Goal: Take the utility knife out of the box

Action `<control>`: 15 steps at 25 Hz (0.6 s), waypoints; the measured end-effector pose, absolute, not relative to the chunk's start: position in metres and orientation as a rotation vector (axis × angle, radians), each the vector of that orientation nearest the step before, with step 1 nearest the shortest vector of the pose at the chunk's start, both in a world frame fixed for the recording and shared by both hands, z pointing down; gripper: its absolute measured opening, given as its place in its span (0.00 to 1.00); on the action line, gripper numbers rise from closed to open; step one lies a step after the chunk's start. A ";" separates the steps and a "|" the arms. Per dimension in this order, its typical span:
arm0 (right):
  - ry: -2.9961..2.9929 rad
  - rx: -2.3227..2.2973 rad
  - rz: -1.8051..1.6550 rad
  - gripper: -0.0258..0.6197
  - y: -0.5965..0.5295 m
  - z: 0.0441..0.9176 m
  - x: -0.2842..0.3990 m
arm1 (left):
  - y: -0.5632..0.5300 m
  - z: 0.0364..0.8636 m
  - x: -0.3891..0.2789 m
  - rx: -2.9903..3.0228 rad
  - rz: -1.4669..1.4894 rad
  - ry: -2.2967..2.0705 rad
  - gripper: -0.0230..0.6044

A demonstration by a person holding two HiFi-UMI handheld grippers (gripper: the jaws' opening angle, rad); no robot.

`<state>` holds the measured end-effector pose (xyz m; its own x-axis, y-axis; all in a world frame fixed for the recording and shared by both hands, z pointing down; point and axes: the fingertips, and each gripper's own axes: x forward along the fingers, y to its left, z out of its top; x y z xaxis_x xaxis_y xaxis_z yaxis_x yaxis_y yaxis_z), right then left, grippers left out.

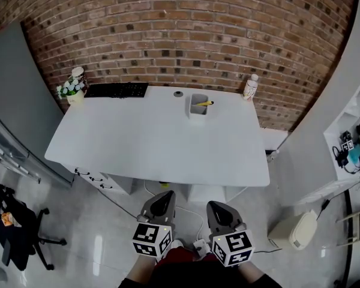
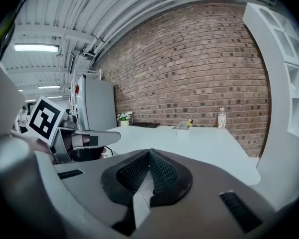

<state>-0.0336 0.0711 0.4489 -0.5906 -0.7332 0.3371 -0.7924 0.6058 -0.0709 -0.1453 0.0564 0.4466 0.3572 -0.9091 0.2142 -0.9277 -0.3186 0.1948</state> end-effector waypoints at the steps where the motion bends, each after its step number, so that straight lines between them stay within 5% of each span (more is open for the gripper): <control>1: -2.556 1.245 0.313 0.05 0.070 0.450 -0.035 | 0.056 0.448 -0.148 2.335 0.090 -1.633 0.04; 15: -2.558 1.264 0.329 0.05 0.059 0.451 -0.050 | 0.052 0.441 -0.158 2.370 0.107 -1.620 0.04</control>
